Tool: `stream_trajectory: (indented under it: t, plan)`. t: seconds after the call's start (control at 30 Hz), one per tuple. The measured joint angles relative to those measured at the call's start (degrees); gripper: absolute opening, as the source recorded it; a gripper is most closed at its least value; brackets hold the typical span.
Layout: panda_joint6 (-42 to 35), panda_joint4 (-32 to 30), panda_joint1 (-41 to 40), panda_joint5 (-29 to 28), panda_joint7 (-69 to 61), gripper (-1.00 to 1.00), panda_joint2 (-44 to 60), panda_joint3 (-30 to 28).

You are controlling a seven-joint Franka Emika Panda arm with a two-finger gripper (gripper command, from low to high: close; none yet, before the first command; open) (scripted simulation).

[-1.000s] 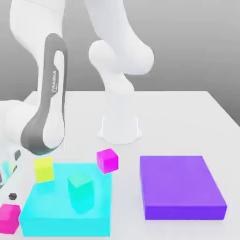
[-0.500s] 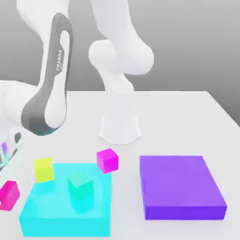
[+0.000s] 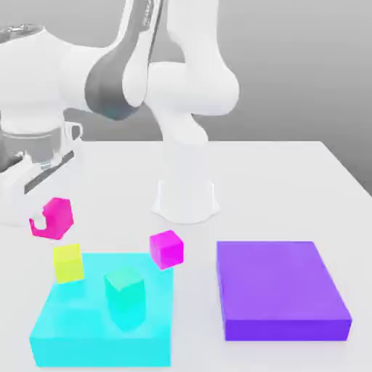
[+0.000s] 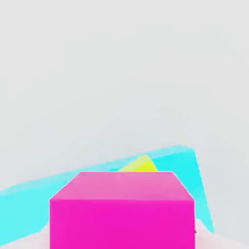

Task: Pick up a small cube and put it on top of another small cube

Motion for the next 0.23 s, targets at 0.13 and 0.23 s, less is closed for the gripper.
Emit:
stream_trajectory:
  t: [0.13, 0.23]
  plan:
    - [8.1, -1.7, 0.2, 0.7, -0.4, 1.00, 6.4, -0.1]
    - [8.1, -1.7, 0.2, 0.7, -0.4, 1.00, 6.4, -0.1]
